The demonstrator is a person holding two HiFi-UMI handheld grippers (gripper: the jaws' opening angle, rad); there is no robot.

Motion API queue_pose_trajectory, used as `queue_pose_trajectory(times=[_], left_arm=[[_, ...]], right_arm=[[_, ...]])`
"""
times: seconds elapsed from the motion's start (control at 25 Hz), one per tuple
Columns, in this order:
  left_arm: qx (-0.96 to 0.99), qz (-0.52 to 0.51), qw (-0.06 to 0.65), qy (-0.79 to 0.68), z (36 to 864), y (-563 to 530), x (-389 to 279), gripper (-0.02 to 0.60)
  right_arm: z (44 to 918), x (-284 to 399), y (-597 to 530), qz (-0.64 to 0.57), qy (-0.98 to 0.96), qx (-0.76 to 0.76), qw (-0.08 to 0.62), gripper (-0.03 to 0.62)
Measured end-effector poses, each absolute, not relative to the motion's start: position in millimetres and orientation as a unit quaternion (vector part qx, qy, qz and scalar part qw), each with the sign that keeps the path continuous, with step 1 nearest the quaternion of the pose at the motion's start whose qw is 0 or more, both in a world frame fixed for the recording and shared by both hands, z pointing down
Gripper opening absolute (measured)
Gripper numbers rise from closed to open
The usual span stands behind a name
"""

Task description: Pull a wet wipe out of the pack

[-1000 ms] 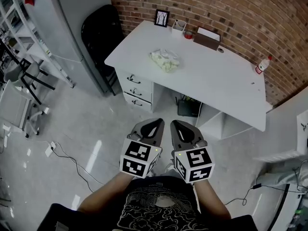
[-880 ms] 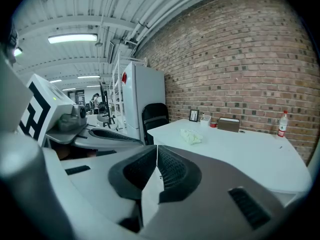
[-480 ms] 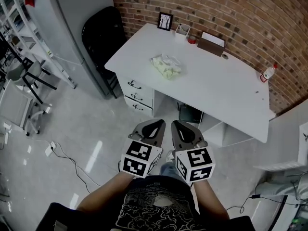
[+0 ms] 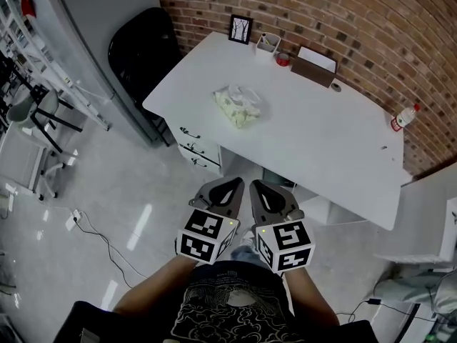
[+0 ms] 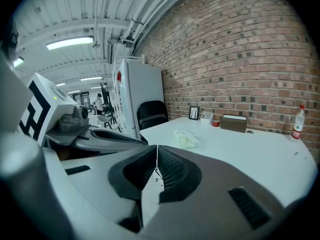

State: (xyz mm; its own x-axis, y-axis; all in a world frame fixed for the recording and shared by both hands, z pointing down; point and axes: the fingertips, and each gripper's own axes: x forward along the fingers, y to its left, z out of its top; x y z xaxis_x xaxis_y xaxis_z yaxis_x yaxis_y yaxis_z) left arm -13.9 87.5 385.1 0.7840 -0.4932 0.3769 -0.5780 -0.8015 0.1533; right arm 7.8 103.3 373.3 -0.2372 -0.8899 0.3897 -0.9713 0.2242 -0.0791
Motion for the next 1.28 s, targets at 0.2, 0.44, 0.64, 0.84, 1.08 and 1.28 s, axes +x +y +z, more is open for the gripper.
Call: queue_pose_trajectory(times=[0.2, 0.44, 0.64, 0.84, 1.08, 1.28], left_arm=[[0.933, 0.169, 0.132, -0.290, 386, 69, 15, 0.012], [0.925, 0.180, 0.134, -0.307, 388, 47, 36, 0.012], [0.920, 0.185, 0.132, -0.319, 389, 31, 57, 0.012], [0.915, 0.190, 0.131, -0.331, 392, 18, 71, 0.012], [0.910, 0.199, 0.128, -0.340, 394, 8, 81, 0.012], [0.904, 0.198, 0.131, -0.355, 396, -2, 76, 0.012]], right_arm=[[376, 35, 83, 0.161, -0.777, 0.594, 0.130, 0.018], [378, 58, 61, 0.170, -0.787, 0.580, 0.125, 0.018], [382, 80, 45, 0.175, -0.793, 0.571, 0.118, 0.018], [385, 97, 31, 0.177, -0.799, 0.563, 0.116, 0.018], [386, 109, 18, 0.181, -0.805, 0.555, 0.107, 0.018], [387, 104, 7, 0.178, -0.814, 0.542, 0.111, 0.018]])
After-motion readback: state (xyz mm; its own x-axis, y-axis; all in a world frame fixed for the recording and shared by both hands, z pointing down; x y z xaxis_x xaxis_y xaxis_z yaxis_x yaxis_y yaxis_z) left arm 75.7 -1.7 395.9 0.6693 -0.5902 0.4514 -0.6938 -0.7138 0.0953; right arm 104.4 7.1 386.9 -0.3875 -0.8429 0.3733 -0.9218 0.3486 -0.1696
